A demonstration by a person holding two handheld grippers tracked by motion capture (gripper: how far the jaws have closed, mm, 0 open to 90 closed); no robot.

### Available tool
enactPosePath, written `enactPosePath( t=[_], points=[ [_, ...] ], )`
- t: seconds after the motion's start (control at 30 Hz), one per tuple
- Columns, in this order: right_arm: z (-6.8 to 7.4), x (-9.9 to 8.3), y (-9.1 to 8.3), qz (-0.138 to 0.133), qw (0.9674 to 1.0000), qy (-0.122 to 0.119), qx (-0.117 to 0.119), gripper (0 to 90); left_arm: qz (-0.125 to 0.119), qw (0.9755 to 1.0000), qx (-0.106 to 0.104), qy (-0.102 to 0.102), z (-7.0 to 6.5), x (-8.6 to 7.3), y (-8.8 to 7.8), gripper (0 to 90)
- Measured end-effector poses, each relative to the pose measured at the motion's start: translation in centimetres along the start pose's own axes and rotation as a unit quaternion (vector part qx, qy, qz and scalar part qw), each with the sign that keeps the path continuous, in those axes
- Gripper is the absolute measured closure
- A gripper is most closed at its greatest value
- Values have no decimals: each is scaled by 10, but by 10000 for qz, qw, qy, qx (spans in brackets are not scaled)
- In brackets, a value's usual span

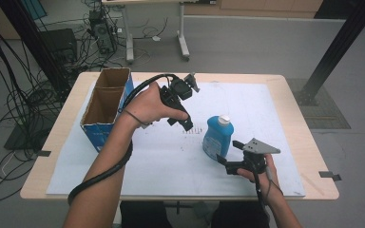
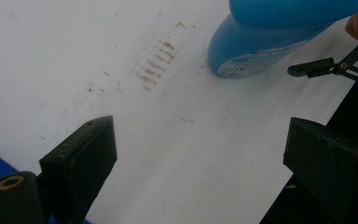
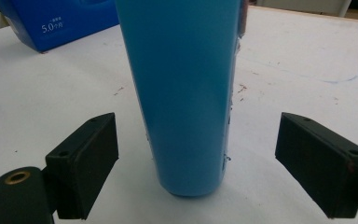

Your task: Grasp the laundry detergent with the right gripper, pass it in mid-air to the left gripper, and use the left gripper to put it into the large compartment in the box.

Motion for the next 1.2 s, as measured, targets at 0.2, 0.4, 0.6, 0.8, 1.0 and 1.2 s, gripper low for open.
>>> enactPosePath(
  t=[0.2,0.4,0.6,0.8,1.0,1.2],
  points=[
    [0,3,4,-53,10000,-59,-48,128,21,10000,31,36,0,-1,0,98],
    [1,12,9,-134,9998,-121,-75,128,35,10000,31,13,1,-2,1,98],
    [4,16,14,-183,9997,-143,-56,127,42,10000,39,0,3,-3,0,97],
    [5,18,19,-221,9996,-149,-37,127,60,10000,34,-11,4,-4,0,98],
    [6,20,24,-268,9995,-171,-57,126,62,10000,24,-15,4,-4,1,98],
    [6,23,27,-367,9991,-176,-89,125,51,10000,20,-35,5,-4,0,98]
  ],
)
Point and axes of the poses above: each handheld gripper's, and its own axes: y roughly forward along the jaws, x roughly out of its top, z roughly to its left, the point moved 8 cm from there along y, roughly forward along the jaws, and after that the axes turned 11 degrees about z, right-handed, at the moved point
